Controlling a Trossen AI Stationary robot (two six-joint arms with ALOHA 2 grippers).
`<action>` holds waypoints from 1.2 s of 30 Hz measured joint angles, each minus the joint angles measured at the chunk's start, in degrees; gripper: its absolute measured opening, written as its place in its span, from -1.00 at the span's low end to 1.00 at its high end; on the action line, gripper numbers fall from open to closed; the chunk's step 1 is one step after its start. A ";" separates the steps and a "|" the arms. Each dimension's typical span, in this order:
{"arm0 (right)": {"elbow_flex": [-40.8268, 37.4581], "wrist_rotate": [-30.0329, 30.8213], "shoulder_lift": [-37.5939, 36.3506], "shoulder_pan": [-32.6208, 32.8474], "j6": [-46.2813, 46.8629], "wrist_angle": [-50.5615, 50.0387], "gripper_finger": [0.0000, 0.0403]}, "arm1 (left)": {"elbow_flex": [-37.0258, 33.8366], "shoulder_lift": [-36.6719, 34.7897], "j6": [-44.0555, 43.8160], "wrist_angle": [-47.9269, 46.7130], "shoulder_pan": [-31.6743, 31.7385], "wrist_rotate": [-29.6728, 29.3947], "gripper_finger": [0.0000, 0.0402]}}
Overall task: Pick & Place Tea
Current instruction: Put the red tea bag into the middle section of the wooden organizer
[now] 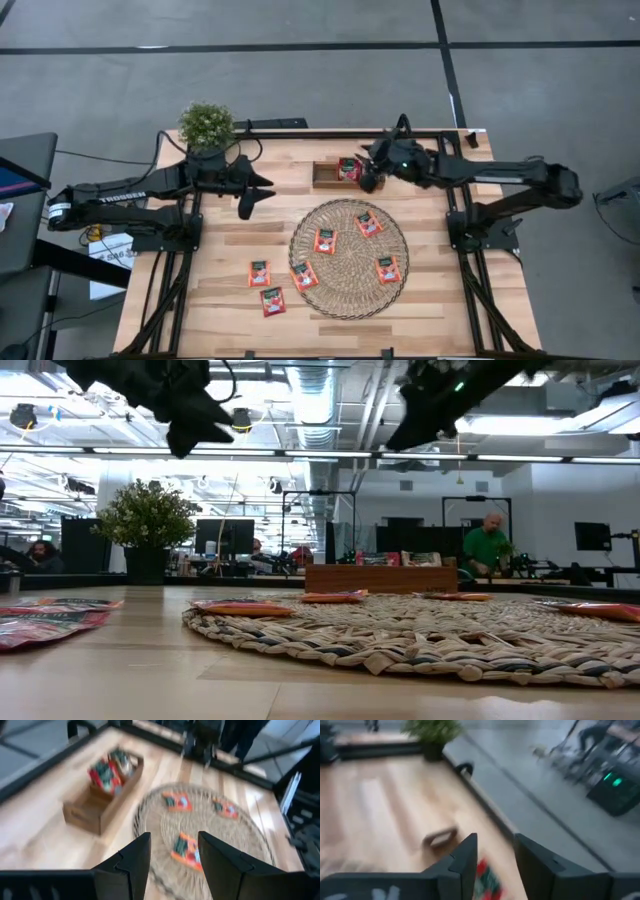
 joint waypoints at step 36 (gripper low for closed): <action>-21.06 22.41 -42.66 44.31 54.69 -36.09 -0.94 | 0.48 6.41 -23.86 -1.47 -23.48 -4.82 -0.22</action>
